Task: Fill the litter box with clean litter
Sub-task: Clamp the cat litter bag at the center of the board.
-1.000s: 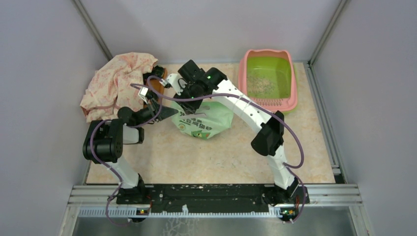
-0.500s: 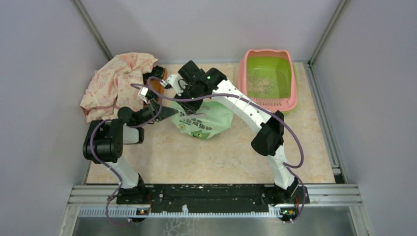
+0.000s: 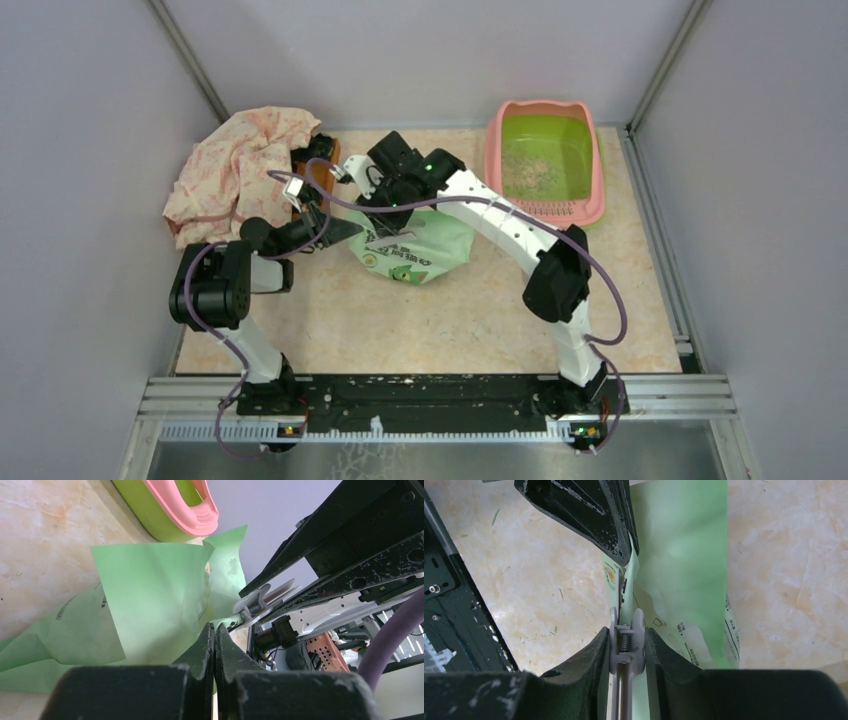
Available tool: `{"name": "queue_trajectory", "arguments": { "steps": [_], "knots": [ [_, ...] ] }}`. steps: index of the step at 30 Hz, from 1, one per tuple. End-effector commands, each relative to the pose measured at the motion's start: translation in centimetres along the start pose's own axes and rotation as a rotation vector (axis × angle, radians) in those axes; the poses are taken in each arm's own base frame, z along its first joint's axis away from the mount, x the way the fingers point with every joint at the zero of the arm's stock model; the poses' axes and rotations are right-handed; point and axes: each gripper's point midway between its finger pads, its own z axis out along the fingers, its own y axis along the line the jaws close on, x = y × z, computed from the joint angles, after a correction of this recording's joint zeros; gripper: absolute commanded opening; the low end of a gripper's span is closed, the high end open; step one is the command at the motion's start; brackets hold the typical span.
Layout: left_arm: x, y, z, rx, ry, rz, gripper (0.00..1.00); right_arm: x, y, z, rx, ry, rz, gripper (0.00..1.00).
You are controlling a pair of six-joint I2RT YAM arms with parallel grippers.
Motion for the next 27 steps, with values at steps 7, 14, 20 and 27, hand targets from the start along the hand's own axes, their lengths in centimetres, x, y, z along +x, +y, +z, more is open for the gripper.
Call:
{"name": "queue_trajectory", "arguments": {
  "steps": [7, 14, 20, 27],
  "knots": [
    [-1.6, -3.0, 0.4, 0.107, -0.042, 0.249, 0.0, -0.2, 0.3, -1.3, 0.043, -0.088, 0.026, 0.0],
    [-1.9, -3.1, 0.3, 0.104, -0.048, 0.247, 0.0, 0.9, 0.2, -1.7, 0.065, -0.097, 0.041, 0.0],
    [-2.4, -3.1, 0.0, 0.1, -0.056, 0.25, 0.0, 1.6, 0.3, -2.2, 0.07, -0.102, 0.044, 0.0],
    [-3.1, -3.1, -0.3, 0.092, -0.07, 0.254, 0.0, 2.2, 0.3, -2.5, 0.074, -0.102, 0.047, 0.0]
  ]
}}
